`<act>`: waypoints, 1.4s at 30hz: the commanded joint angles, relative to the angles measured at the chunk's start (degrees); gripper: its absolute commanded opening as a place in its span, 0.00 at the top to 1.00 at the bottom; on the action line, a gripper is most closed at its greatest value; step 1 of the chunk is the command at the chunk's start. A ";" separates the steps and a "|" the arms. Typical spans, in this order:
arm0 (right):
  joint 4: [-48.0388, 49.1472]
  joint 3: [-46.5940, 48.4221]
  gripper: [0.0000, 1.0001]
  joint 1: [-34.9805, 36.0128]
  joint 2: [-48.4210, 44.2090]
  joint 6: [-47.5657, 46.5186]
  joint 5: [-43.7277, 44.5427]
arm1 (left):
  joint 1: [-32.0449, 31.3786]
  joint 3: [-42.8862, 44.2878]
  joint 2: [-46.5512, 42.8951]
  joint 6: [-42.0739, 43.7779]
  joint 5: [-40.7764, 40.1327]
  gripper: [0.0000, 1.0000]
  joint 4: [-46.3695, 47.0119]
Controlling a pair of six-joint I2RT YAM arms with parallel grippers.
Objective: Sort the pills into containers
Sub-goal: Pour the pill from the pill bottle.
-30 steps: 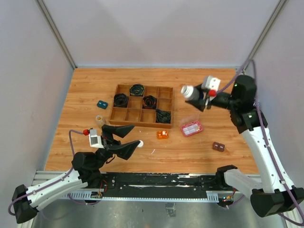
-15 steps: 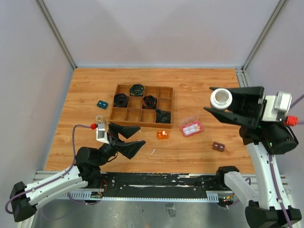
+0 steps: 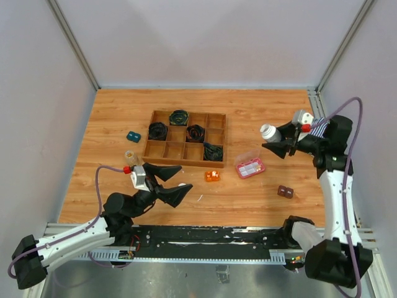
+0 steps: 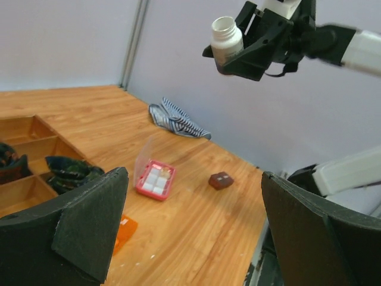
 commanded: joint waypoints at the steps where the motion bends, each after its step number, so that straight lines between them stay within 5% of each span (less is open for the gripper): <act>1: -57.30 6.46 0.99 0.14 8.04 -64.80 10.91 | 0.19 -1.91 2.70 6.84 -1.69 0.01 5.27; 4: -61.00 2.29 0.99 0.06 12.78 -77.66 17.82 | 0.19 -2.52 6.43 9.25 -0.62 0.01 8.09; 7: -54.32 -3.39 0.99 0.11 13.63 -81.03 24.25 | 0.23 -2.99 9.90 10.77 0.36 0.01 10.91; 13: -51.49 -4.12 0.99 0.22 20.93 -91.40 25.54 | 0.18 -3.60 15.54 12.82 0.29 0.01 16.63; 26: -39.40 0.00 0.99 5.81 30.90 -84.92 38.82 | 0.20 -4.49 16.50 13.22 0.67 0.01 19.05; 42: -38.55 3.58 0.99 14.38 32.81 -80.91 50.64 | 0.19 -4.90 16.81 13.36 1.27 0.01 19.91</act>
